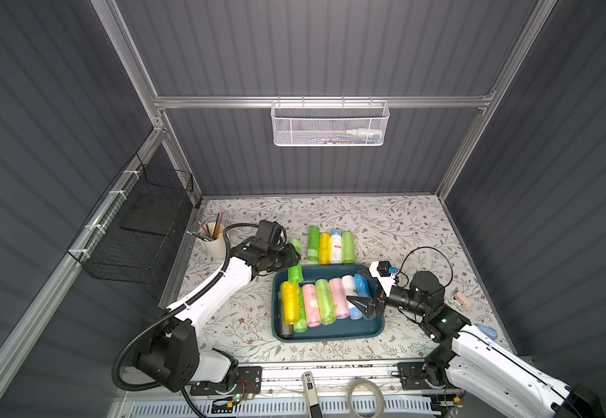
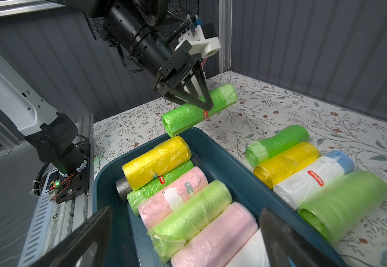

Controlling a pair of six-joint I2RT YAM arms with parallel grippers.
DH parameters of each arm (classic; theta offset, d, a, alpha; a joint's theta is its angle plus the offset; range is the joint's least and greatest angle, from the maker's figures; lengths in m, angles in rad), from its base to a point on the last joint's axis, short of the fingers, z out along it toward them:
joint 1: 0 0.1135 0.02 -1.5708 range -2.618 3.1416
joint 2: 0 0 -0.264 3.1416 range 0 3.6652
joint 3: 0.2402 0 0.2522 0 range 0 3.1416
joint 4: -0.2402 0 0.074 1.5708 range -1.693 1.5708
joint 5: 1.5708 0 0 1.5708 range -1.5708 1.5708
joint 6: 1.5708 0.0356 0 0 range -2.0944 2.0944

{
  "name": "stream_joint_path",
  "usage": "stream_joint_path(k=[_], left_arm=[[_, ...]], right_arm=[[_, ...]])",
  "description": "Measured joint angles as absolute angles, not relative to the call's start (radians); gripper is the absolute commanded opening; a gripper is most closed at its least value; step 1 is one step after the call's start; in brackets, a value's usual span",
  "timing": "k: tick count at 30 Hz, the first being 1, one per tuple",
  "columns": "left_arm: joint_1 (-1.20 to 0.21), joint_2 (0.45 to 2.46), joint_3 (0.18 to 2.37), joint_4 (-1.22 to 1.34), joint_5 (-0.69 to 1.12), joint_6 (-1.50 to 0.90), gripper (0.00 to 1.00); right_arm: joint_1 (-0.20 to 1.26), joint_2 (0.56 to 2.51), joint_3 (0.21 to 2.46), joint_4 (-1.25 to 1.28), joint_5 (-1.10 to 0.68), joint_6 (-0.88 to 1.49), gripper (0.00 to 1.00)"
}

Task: Put the roll of trash bags into the storage box
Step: Place the roll of trash bags in the storage box.

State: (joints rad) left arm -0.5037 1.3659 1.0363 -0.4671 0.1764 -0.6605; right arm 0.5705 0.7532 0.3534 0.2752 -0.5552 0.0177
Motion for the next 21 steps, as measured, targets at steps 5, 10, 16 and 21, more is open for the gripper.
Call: stream_joint_path(k=[5, 10, 16, 21], left_arm=[[-0.55, 1.289, 0.978, -0.47, 0.158, -0.706, 0.43], [-0.637, 1.246, 0.953, -0.471, 0.11, -0.754, 0.43], [-0.727, 1.219, 0.923, -0.466, 0.041, -0.812, 0.43], [-0.789, 1.216, 0.881, -0.466, -0.019, -0.855, 0.43]], right_arm=[[0.57, 0.757, 0.353, 0.275, -0.556, 0.018, 0.99], [0.57, 0.757, 0.353, 0.275, -0.555, 0.018, 0.99], [0.572, 0.757, 0.353, 0.275, -0.555, 0.018, 0.99], [0.574, 0.757, 0.353, 0.275, -0.555, 0.018, 0.99]])
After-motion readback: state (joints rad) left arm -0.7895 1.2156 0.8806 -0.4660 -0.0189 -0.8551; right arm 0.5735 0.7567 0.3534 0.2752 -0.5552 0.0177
